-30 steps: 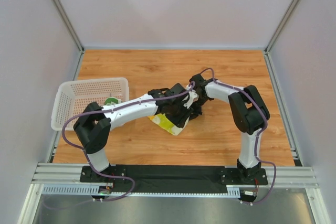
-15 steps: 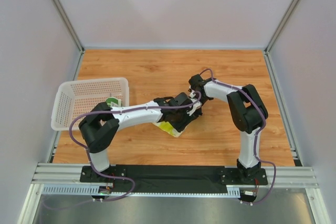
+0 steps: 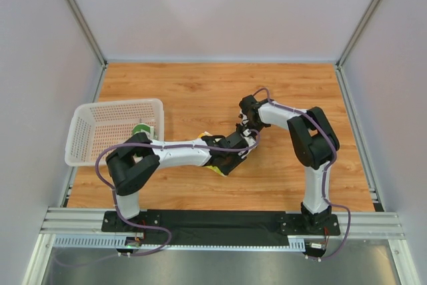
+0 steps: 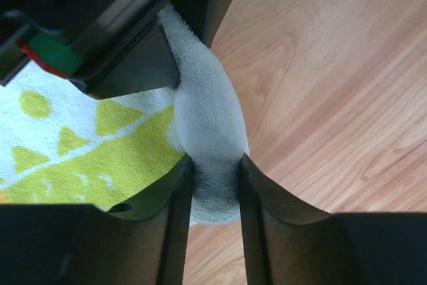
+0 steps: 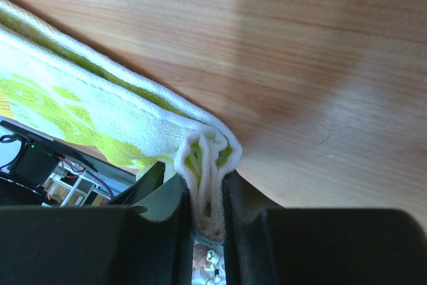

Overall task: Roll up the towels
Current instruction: Roll the towel

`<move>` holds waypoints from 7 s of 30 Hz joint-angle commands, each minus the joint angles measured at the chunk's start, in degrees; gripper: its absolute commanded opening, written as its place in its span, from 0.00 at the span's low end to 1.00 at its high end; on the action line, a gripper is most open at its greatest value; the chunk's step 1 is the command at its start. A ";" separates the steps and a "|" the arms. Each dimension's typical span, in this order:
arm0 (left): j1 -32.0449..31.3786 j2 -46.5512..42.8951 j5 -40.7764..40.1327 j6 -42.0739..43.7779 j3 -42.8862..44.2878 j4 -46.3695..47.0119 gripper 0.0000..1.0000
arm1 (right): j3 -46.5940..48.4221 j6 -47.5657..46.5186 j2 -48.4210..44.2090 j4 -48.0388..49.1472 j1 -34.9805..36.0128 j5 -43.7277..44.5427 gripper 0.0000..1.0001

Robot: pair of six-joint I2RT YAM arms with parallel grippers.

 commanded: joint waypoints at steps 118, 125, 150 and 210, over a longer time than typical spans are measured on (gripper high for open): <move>0.37 -1.27 1.13 1.83 11.17 -9.34 0.63 | -3.16 8.11 -7.92 3.91 -2.98 6.97 0.00; -0.51 2.35 -0.20 1.74 8.89 -6.54 0.62 | -3.15 8.29 -7.66 3.21 -2.90 6.17 0.00; 6.07 -2.48 17.90 -4.06 -0.34 -0.30 0.03 | 1.06 6.97 -6.08 -1.36 -8.96 6.44 0.48; 25.94 1.30 47.01 -18.57 -10.72 15.19 0.25 | -34.27 16.11 -10.82 61.41 -7.47 -18.18 0.16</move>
